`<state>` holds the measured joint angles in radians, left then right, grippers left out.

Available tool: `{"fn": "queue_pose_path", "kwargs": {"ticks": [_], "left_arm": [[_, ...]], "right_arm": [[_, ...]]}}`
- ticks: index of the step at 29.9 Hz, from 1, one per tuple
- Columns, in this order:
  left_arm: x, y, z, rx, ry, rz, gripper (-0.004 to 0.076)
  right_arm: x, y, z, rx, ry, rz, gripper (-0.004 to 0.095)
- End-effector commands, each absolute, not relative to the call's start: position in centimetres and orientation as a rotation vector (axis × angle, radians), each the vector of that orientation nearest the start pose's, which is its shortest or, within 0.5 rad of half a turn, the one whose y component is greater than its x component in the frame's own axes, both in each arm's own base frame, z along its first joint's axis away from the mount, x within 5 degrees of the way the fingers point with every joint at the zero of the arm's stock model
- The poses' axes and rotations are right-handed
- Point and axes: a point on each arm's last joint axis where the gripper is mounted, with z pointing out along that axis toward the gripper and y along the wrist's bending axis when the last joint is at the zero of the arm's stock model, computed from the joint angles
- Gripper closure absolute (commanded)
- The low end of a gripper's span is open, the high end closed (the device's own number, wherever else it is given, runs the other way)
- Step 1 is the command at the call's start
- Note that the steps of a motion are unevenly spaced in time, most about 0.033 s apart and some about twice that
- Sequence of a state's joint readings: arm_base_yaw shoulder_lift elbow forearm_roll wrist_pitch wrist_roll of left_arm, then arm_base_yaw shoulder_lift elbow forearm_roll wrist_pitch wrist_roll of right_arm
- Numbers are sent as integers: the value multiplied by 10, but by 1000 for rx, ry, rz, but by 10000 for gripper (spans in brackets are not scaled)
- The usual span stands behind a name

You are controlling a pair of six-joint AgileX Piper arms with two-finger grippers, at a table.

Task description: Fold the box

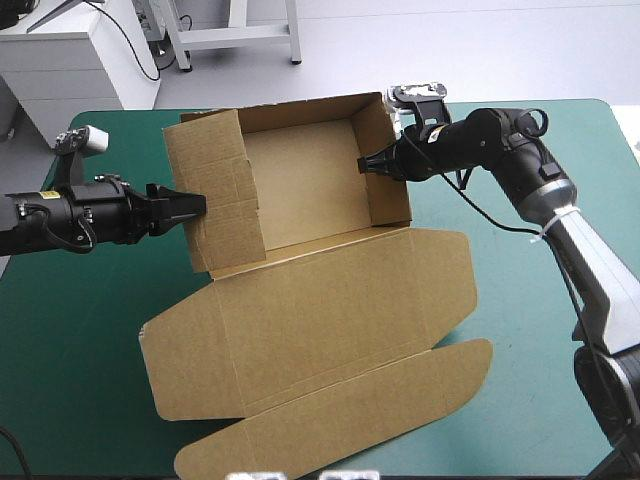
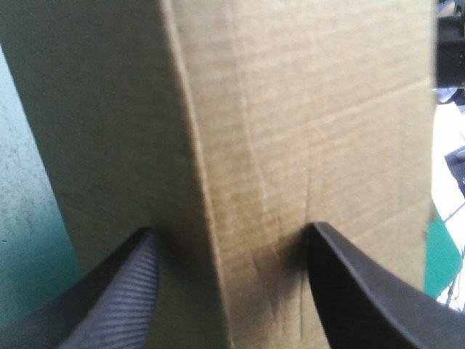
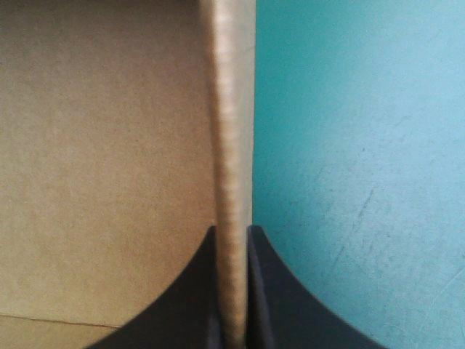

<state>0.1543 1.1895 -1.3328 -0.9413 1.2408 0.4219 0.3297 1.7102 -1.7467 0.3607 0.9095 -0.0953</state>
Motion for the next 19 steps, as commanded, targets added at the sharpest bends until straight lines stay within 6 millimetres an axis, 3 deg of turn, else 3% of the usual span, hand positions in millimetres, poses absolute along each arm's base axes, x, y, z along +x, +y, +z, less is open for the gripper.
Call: {"fn": "queue_pose_path", "kwargs": {"ticks": [1,6,9,19], "left_arm": [[213,-42,450,193,2136,-1024,268],[214,-39,444,190,2190,-933,272],[219,-42,440,113,2228,-865,317],[250,-88,407,181,2363,-664,341]], "right_arm": [[348,153,421,-333,2186,630,919],[347,161,421,-343,2167,629,920],[348,161,420,-338,2179,616,910],[341,169,414,-381,2242,541,906]]}}
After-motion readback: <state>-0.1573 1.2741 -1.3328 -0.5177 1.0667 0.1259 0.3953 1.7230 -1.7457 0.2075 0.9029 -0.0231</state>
